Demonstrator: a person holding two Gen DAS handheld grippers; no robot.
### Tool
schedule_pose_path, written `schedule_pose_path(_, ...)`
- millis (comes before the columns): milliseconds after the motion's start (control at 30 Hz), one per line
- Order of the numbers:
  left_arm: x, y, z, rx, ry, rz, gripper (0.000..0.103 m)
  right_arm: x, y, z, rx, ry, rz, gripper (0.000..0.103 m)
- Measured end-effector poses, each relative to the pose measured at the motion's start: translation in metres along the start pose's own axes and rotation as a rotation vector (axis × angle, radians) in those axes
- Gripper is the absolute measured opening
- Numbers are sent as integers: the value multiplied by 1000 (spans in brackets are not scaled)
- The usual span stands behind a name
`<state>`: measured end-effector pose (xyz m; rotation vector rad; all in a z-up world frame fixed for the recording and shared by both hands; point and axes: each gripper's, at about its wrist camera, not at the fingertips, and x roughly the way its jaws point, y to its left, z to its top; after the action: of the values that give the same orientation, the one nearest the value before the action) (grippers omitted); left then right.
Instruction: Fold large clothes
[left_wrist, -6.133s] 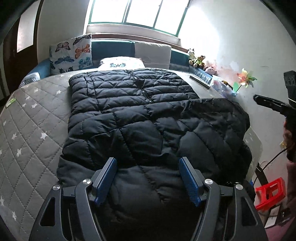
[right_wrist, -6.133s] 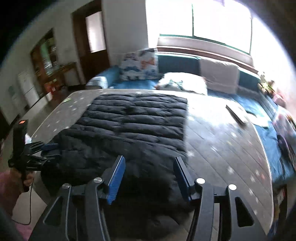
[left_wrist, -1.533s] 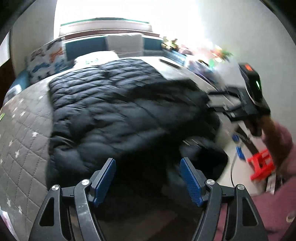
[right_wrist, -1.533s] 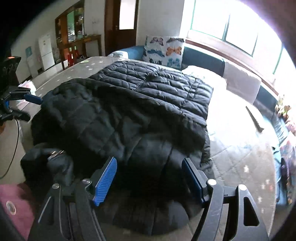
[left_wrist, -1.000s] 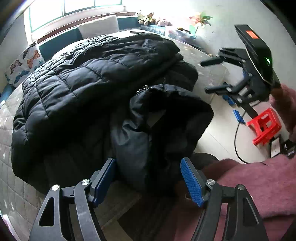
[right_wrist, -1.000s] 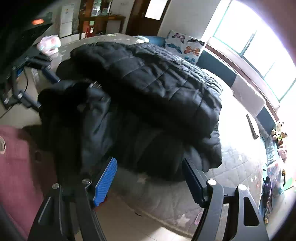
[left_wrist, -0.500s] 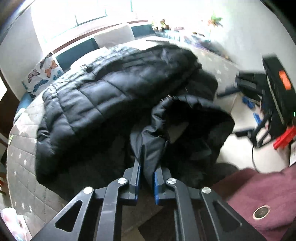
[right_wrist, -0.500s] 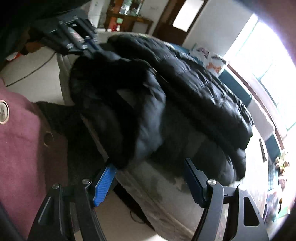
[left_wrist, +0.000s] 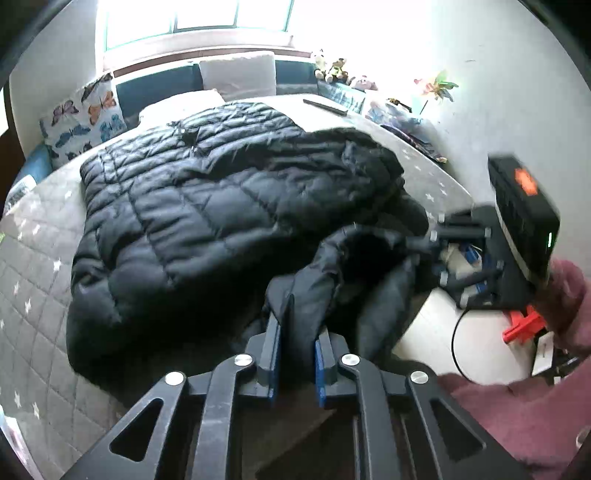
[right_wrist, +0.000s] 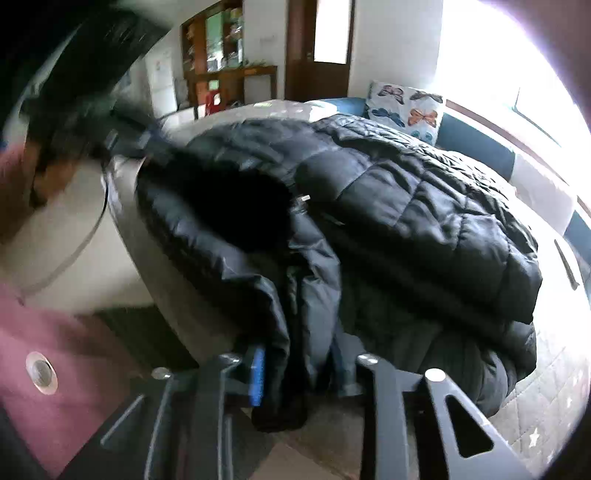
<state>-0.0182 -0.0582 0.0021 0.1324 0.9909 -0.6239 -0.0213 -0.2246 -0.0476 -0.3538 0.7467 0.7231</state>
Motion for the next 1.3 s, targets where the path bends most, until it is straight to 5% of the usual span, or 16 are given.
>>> schedule_pose_path(100,-16,-1,-16,37,-34,15,40,-11,-10,14,52,-31,19,24)
schedule_pose_path(167,-32,0,-26,63,-85,66,75,-17,-15,24,73,-46,23,24)
schedule_pose_path(233,-48,2,-39,88,-135,111,84,-19,-18,32,78,-62,17,23)
schedule_pose_path(400,-41,6,-63,119,-96,203,84,-18,-28,49,127,-100,10,22)
schedule_pose_path(567,-16,-11,-75,270,-116,382,84,-16,-34,57,155,-111,3,22)
schedule_pose_path(733,14,-23,-82,387,-96,459,84,-17,-40,62,169,-118,-8,22)
schedule_pose_path(833,23,-26,-84,432,-133,536,73,-19,-39,63,168,-126,-14,22)
schedule_pose_path(1033,16,-24,-85,408,-200,507,36,-26,-35,60,170,-165,-35,20)
schedule_pose_path(1300,1,-30,-95,403,-238,514,31,-49,-13,43,134,-218,-66,19)
